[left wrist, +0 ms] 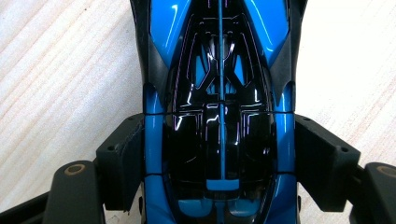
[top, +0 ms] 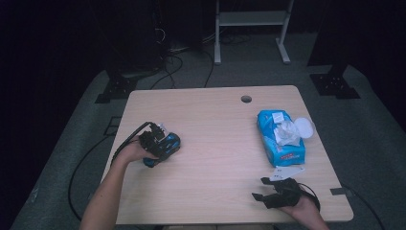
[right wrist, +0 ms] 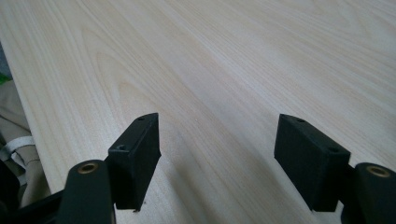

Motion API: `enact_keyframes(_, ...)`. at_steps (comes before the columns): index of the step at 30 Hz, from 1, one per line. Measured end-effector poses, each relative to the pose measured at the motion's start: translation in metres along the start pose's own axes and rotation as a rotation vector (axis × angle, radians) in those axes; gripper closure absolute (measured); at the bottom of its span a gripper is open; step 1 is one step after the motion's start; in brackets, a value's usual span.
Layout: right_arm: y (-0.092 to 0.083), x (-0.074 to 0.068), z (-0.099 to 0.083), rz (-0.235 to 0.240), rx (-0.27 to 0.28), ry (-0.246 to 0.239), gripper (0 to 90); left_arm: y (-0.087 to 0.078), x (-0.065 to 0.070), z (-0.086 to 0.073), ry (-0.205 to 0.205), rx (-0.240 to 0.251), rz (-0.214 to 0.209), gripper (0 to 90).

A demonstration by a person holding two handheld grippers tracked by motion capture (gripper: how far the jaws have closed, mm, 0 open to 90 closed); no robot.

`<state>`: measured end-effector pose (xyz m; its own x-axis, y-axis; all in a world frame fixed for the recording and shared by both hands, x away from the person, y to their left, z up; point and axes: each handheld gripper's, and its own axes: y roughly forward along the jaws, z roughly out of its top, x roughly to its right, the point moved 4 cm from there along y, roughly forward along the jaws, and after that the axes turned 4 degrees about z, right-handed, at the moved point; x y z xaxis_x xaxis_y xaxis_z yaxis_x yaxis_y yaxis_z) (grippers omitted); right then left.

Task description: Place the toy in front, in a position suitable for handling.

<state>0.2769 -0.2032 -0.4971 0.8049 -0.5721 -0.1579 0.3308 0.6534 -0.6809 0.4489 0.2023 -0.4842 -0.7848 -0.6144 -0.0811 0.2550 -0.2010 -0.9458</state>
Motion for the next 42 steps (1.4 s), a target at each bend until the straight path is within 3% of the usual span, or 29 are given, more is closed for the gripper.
enact_keyframes(6, -0.001, 0.000, 0.000, -0.003, 0.003, -0.001, 30.5, -0.001, 0.000, 0.001, 0.006, -0.030, 0.004, 25.8)
enact_keyframes(12, -0.001, 0.000, 0.000, -0.003, 0.003, 0.001, 30.5, -0.001, 0.001, 0.001, 0.008, -0.028, 0.005, 25.9)
enact_keyframes(28, -0.001, 0.001, 0.000, -0.005, 0.005, 0.003, 30.5, -0.013, -0.001, 0.002, 0.003, 0.019, 0.022, 26.0)
enact_keyframes(35, -0.003, 0.002, 0.001, -0.011, 0.014, 0.009, 30.5, -0.031, 0.019, 0.021, 0.083, 0.069, 0.029, 25.9)
enact_keyframes(42, -0.008, 0.004, 0.002, -0.025, 0.032, 0.014, 30.6, -0.041, 0.061, 0.052, 0.211, 0.123, 0.004, 26.0)
